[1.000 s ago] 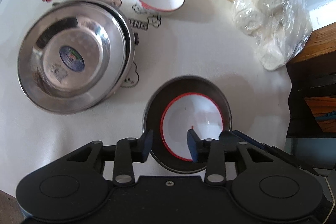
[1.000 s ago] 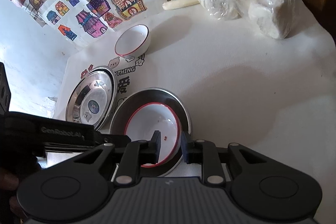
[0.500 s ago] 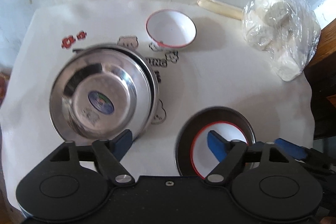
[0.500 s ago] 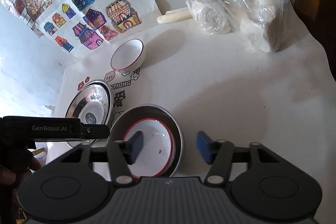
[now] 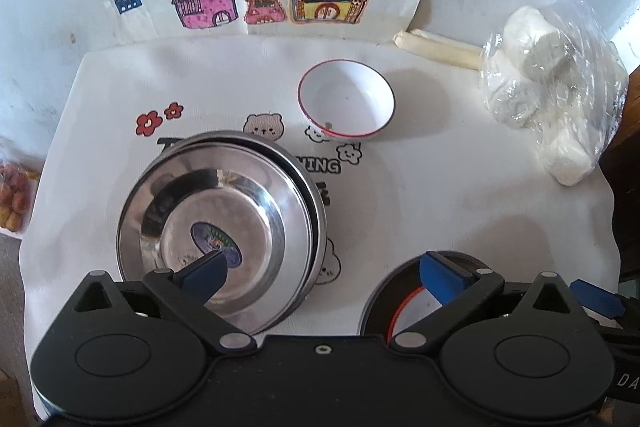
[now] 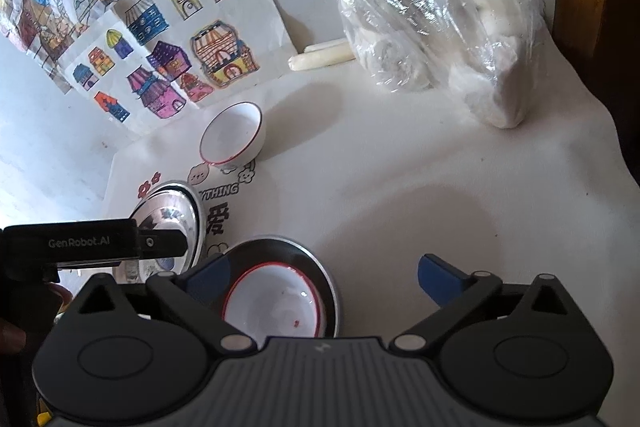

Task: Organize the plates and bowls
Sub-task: 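Move both grippers toward the second white red-rimmed bowl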

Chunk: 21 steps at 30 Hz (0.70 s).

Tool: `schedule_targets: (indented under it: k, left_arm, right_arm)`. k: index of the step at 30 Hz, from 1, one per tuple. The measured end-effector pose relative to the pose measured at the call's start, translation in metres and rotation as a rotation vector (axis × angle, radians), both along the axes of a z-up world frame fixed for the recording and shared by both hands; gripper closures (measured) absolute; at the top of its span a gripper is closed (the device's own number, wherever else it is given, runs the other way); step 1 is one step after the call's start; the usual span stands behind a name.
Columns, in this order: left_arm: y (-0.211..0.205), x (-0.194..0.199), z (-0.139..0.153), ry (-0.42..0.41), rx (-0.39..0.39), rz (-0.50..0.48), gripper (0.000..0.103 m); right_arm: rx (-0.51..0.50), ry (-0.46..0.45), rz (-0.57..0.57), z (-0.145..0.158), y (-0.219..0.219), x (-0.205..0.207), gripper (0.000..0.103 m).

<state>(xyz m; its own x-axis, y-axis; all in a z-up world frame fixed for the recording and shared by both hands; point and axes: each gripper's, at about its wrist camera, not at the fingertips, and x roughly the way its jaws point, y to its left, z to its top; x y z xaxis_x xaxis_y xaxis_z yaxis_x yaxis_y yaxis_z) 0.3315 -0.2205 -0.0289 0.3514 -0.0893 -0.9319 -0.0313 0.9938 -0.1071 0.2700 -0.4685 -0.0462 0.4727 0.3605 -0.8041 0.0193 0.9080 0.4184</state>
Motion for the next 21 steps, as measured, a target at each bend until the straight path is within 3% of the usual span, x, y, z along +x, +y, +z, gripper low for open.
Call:
schedule_targets:
  k: [12, 21]
  left_arm:
    - [0.006, 0.027, -0.004, -0.045, 0.037, 0.015, 0.001]
    - [0.025, 0.076, -0.014, -0.078, 0.075, 0.01, 0.001]
  right_arm:
    - [-0.013, 0.002, -0.002, -0.009, 0.001, 0.019, 0.0]
    - [-0.036, -0.057, 0.033, -0.009, 0.021, 0.058, 0.0]
